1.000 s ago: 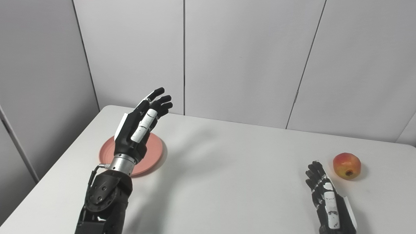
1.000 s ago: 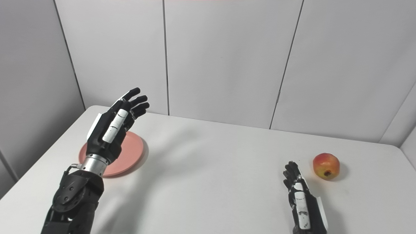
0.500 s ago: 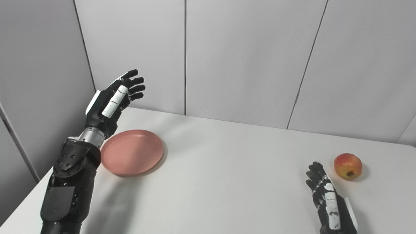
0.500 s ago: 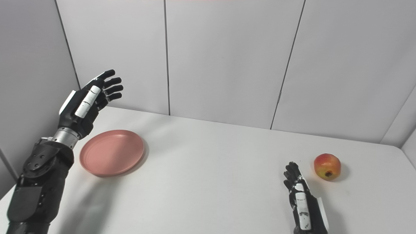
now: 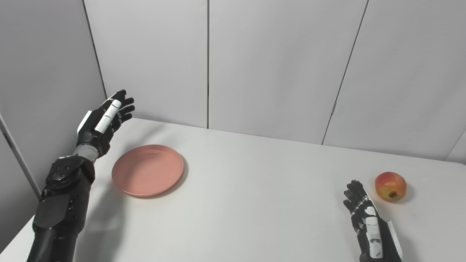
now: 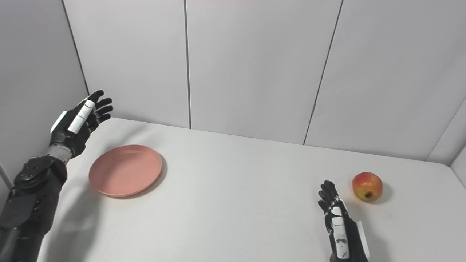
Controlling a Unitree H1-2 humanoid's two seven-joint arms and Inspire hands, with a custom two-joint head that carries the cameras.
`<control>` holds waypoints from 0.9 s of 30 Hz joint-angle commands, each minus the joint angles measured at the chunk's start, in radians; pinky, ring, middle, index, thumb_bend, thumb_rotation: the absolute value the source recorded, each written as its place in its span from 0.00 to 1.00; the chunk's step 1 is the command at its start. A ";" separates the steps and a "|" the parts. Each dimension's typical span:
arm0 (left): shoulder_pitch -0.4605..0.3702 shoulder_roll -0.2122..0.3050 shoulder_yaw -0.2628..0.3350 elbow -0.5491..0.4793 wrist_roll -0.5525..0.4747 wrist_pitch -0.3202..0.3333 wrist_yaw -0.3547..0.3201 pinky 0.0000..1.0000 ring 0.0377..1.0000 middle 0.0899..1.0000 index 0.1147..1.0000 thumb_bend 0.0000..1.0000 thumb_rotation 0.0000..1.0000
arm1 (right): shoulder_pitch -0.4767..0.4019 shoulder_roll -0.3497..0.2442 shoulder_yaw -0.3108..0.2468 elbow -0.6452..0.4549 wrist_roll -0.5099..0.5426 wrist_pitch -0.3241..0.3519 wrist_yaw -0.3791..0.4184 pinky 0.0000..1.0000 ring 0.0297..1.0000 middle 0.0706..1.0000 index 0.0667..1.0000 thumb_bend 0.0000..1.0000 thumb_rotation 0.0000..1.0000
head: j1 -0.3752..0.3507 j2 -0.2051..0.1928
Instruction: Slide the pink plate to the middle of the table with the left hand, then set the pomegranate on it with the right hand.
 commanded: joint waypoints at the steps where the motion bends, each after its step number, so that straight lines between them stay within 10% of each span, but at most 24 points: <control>1: -0.082 0.048 0.017 0.015 -0.027 -0.058 -0.038 0.90 0.86 0.85 0.83 0.78 0.61 | 0.095 0.003 0.000 0.081 0.005 -0.023 0.009 0.96 0.94 0.93 0.91 0.79 0.95 | 0.001 0.002; 17: -0.149 0.074 0.065 0.445 -0.078 -0.296 -0.193 0.83 0.87 0.88 0.87 0.75 0.60 | 0.086 -0.001 -0.001 0.092 0.002 -0.026 0.007 0.95 0.94 0.93 0.89 0.79 0.95 | -0.003 0.004; 27: -0.187 0.125 0.015 0.700 -0.015 -0.439 -0.208 0.74 0.76 0.77 0.81 0.89 0.58 | 0.088 -0.001 -0.003 0.093 0.005 -0.029 0.007 0.95 0.93 0.92 0.88 0.80 0.93 | -0.008 0.005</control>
